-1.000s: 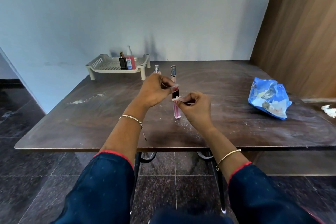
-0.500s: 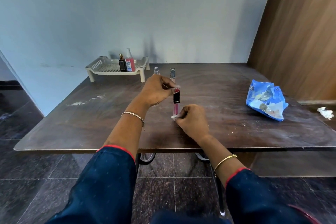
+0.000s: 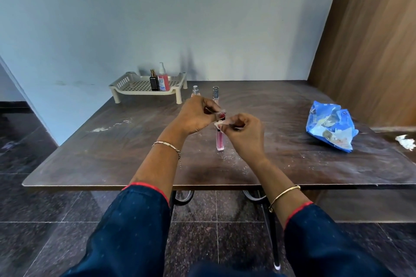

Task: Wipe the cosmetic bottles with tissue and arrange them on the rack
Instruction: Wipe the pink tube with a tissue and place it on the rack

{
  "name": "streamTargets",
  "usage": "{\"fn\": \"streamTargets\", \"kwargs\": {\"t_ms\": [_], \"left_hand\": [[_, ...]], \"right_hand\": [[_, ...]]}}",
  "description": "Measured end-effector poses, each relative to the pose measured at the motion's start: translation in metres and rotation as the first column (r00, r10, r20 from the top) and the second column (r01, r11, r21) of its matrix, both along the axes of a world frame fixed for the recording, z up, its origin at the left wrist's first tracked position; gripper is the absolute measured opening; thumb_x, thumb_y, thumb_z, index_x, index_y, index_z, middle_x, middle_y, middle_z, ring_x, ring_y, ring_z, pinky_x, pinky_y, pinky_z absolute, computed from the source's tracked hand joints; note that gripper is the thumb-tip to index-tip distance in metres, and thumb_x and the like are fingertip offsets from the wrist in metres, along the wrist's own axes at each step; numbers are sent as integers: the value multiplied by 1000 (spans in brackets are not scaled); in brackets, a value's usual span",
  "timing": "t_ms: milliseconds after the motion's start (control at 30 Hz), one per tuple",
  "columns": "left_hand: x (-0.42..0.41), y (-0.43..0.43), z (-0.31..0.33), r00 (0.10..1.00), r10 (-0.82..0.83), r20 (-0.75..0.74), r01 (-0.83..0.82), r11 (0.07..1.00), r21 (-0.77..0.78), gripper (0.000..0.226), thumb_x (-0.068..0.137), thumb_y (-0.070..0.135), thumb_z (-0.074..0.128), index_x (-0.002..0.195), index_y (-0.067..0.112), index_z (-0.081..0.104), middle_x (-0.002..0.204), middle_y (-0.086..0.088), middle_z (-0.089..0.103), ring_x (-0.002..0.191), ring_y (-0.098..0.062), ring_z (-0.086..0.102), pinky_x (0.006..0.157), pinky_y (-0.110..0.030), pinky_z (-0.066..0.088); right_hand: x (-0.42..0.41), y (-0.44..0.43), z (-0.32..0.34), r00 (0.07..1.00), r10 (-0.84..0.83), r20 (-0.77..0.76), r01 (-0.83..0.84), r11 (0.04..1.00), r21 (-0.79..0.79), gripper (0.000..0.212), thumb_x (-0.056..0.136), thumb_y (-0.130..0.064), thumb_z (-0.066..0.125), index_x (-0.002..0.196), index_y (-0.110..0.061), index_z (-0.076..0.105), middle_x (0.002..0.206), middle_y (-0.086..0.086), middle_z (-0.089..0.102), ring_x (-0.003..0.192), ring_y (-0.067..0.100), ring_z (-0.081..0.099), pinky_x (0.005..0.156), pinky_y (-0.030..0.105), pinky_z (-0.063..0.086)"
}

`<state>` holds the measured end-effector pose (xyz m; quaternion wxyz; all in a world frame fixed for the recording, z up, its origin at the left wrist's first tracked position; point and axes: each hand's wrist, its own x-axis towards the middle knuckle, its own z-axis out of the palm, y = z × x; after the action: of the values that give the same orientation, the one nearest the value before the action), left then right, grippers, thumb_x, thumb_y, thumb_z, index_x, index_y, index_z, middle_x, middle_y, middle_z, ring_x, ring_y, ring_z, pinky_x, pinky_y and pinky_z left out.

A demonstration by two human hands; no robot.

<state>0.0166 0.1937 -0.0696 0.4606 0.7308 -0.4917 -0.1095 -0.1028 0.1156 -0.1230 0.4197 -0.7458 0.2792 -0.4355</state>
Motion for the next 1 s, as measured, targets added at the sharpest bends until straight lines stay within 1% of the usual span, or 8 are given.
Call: {"fn": "streamTargets", "kwargs": {"t_ms": [200, 367, 533, 633, 767, 833, 900, 1000], "left_hand": [[-1, 2, -3, 1000, -2, -11, 2, 1000, -8, 9, 79, 14, 75, 88, 11, 74, 82, 7, 70, 76, 2, 64, 83, -17, 51], [-1, 3, -3, 1000, -14, 16, 14, 1000, 0, 9, 80, 12, 73, 89, 13, 74, 81, 11, 69, 70, 10, 62, 76, -7, 48], [2, 5, -1, 993, -110, 49, 110, 994, -11, 14, 82, 3, 69, 94, 8, 73, 92, 4, 72, 86, 2, 67, 87, -15, 51], [4, 7, -2, 987, -155, 40, 156, 988, -23, 18, 84, -3, 64, 98, 5, 71, 102, -3, 72, 97, -5, 67, 94, -22, 51], [1, 9, -8, 985, -168, 23, 169, 985, -33, 19, 86, 1, 63, 101, 12, 66, 109, 2, 69, 108, -5, 62, 103, -32, 46], [1, 11, -12, 988, -123, 94, 125, 992, -16, 25, 87, 8, 65, 107, 21, 62, 116, 7, 64, 112, -7, 58, 105, -39, 43], [-1, 13, -16, 960, -10, 281, 7, 1000, 12, 32, 86, 16, 66, 115, 30, 60, 120, 11, 57, 112, -9, 55, 106, -44, 36], [-10, 16, -19, 835, 160, 526, -164, 986, -40, 34, 89, 23, 62, 122, 32, 60, 126, 14, 55, 119, -10, 48, 100, -34, 18]], "right_hand": [[-3, -1, -27, 971, 42, -235, -43, 999, 0, 15, 67, -14, 83, 63, -14, 67, 65, -1, 69, 64, 15, 65, 69, 40, 57], [-9, 0, -24, 945, 74, -319, -96, 994, -55, 17, 66, -16, 84, 64, -12, 67, 65, -1, 68, 63, 14, 65, 69, 34, 57], [-12, -2, -16, 986, 100, -136, -73, 979, 190, 21, 65, -9, 84, 62, -18, 65, 71, 5, 70, 67, 20, 67, 73, 43, 58], [-17, -3, -15, 994, 88, -67, -71, 972, 226, 20, 69, -6, 81, 65, -17, 65, 71, 4, 69, 68, 18, 66, 75, 41, 58], [-24, -5, -18, 999, 36, 12, -38, 967, 253, 15, 73, -2, 76, 73, -11, 63, 73, 6, 66, 69, 24, 66, 72, 40, 57], [-26, -6, -16, 999, 13, 46, -25, 964, 264, 17, 76, -3, 73, 74, -13, 60, 73, 5, 64, 68, 22, 64, 67, 34, 54], [-27, -5, -13, 995, 10, 97, -36, 960, 276, 17, 77, -2, 72, 78, -15, 61, 77, 4, 64, 70, 18, 64, 66, 29, 53], [-27, -5, -7, 985, 21, 170, -68, 960, 273, 14, 77, -1, 72, 81, -14, 66, 84, 6, 70, 76, 16, 67, 71, 23, 55]]}}
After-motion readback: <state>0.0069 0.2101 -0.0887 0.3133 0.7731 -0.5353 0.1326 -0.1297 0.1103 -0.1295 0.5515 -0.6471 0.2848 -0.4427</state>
